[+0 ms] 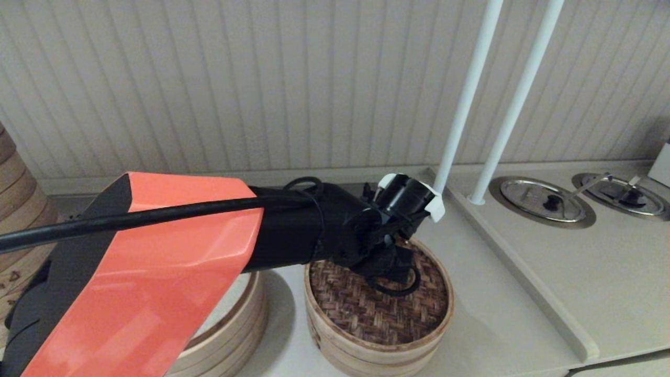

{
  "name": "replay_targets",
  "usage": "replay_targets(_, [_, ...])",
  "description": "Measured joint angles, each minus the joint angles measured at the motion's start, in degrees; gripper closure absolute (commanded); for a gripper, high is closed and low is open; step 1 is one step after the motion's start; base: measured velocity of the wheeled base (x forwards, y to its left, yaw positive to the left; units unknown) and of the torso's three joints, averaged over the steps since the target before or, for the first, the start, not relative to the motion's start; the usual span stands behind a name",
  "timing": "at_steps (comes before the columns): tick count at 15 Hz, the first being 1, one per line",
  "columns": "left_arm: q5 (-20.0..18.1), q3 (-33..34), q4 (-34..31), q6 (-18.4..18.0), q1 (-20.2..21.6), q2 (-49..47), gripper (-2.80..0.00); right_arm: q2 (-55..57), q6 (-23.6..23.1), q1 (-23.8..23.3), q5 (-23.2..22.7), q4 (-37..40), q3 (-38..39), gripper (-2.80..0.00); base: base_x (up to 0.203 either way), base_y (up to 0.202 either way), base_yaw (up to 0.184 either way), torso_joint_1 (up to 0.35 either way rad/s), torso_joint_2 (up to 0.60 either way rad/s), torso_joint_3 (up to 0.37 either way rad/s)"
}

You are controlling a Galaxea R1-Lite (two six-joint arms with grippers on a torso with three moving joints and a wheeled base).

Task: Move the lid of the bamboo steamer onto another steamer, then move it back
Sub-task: Pick up the steamer

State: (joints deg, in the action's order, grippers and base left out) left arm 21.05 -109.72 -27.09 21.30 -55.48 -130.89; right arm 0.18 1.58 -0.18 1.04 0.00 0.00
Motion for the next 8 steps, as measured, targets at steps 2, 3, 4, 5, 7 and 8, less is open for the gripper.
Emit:
replay_targets(2, [0.2, -0.1, 0.0, -0.1, -0.1, 0.4, 0.0, 0.0, 0.0, 0.0, 0.0, 0.0, 0.0, 0.0, 0.0, 0.0, 0.0, 0.0, 0.0, 0.0])
replay_targets(3, [0.8, -0.2, 0.0, -0.1, -0.1, 0.6, 0.0, 0.0, 0.0, 0.0, 0.0, 0.0, 0.0, 0.0, 0.0, 0.0, 0.0, 0.0, 0.0, 0.0])
replay_targets(4, [1.5, -0.2, 0.0, -0.1, -0.2, 0.8, 0.0, 0.0, 0.0, 0.0, 0.0, 0.0, 0.0, 0.0, 0.0, 0.0, 0.0, 0.0, 0.0, 0.0])
replay_targets(5, [2.1, -0.2, -0.1, -0.1, -0.3, 1.1, 0.0, 0.0, 0.0, 0.0, 0.0, 0.0, 0.0, 0.0, 0.0, 0.0, 0.0, 0.0, 0.0, 0.0])
replay_targets(7, [2.2, -0.2, -0.1, -0.1, -0.7, 1.6, 0.0, 0.0, 0.0, 0.0, 0.0, 0.0, 0.0, 0.0, 0.0, 0.0, 0.0, 0.0, 0.0, 0.0])
replay_targets(8, [2.7, -0.2, 0.0, 0.0, -0.9, 2.0, 0.0, 0.0, 0.0, 0.0, 0.0, 0.0, 0.0, 0.0, 0.0, 0.0, 0.0, 0.0, 0.0, 0.0])
